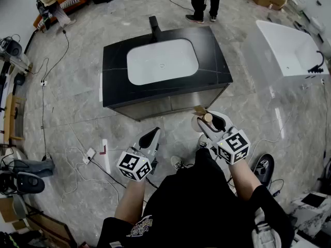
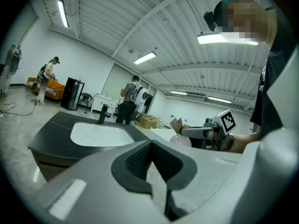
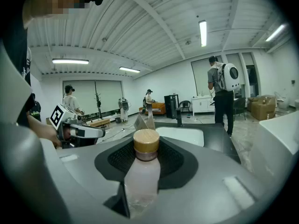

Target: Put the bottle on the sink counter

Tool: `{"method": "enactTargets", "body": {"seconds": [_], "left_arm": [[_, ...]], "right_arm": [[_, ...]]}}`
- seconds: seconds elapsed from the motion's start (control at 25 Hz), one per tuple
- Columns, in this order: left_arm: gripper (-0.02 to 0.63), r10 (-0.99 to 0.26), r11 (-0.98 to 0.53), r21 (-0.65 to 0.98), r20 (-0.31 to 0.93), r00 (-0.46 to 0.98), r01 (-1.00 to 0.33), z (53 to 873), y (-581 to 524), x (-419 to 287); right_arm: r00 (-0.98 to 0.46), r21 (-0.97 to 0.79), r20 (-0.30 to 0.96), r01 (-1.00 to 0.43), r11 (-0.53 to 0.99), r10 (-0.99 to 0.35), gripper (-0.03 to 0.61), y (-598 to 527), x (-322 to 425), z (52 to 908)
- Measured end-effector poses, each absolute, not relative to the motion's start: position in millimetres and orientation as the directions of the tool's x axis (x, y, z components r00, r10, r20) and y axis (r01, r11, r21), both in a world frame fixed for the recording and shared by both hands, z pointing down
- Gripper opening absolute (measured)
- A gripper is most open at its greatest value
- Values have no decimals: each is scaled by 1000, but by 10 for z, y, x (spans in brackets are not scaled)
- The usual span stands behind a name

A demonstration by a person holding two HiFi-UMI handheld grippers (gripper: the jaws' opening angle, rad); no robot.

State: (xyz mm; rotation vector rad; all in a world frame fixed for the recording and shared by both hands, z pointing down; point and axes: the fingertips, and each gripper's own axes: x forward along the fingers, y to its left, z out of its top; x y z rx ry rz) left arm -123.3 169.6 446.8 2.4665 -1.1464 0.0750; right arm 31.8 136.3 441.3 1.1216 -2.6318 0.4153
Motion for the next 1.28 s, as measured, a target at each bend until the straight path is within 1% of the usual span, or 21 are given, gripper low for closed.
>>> {"method": "enactTargets", "body": {"seconds": [0.84,1.28], "left_arm": [[0,-728,-564,345,222,649,-751,4470,1746,-1252],[0,-724,-567,341,227,651,-750,4463,1724,-1098]], "right_arm": [[-682,-208,307,-729,652,-664,161,1372,329,4391],[-685,-216,306,-727,652,-662,161,1351,481,4396]]}}
